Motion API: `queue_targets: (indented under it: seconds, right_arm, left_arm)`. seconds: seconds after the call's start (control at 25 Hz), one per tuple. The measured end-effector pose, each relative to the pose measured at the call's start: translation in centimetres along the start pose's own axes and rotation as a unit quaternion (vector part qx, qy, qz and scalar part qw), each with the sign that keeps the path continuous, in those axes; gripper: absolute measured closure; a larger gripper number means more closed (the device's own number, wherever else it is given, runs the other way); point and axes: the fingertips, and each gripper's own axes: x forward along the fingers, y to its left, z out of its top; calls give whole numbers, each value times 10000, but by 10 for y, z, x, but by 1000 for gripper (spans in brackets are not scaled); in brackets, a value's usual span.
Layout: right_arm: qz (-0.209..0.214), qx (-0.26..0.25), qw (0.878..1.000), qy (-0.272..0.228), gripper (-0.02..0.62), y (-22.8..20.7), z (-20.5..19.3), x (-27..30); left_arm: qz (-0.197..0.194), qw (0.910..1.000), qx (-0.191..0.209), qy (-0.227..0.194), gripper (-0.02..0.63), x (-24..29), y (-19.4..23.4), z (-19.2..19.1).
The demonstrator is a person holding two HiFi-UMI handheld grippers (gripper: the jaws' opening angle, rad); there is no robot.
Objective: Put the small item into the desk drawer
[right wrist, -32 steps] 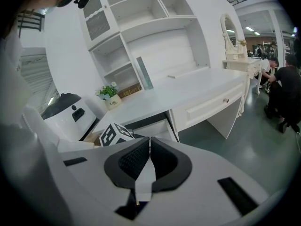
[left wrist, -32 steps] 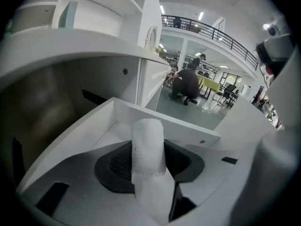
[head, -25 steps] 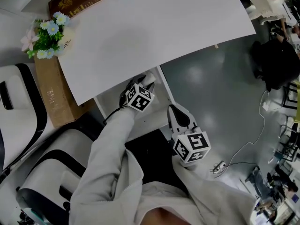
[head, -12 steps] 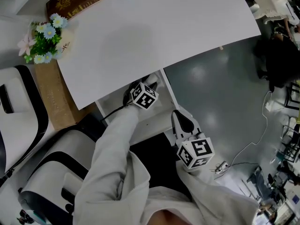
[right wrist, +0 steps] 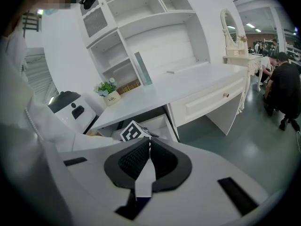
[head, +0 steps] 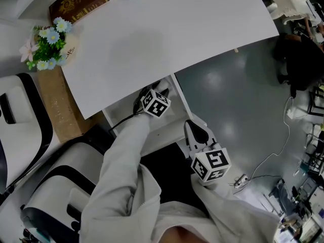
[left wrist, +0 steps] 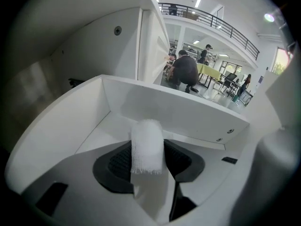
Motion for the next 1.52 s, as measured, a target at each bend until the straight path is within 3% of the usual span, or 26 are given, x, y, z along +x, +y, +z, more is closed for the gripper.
queue_targets:
  seconds: [0.04, 0.16, 0.4, 0.6, 0.84, 1.2, 1.52]
  right_arm:
    - [7, -17, 10000, 0, 561, 0, -1, -2]
    - [15, -59, 10000, -41, 561, 0, 0, -6]
    - [100, -104, 9998, -157, 561, 5, 1, -14]
    - [202, -163, 9993, -251, 561, 12, -1, -20]
    - [299, -242, 9987, -346, 561, 16, -4, -28]
    - [517, -373, 9964, -551, 561, 28, -2, -42]
    - [602, -433, 9939, -814, 561, 27, 2, -67]
  left_arm:
    - [-73, 10000, -46, 8, 406, 0, -2, -1]
    - [-298, 9995, -119, 78, 300, -3, -9, -1]
    - [-153, 9993, -295, 147, 261, -21, -6, -9]
    - [-245, 9986, -470, 78, 255, -46, -8, -15]
    - [-369, 9930, -1082, -298, 255, -77, -19, -16]
    - [-343, 9875, -1394, -650, 256, -135, -36, -6]
    - [-146, 9695, -1993, -1420, 258, -194, -56, 5]
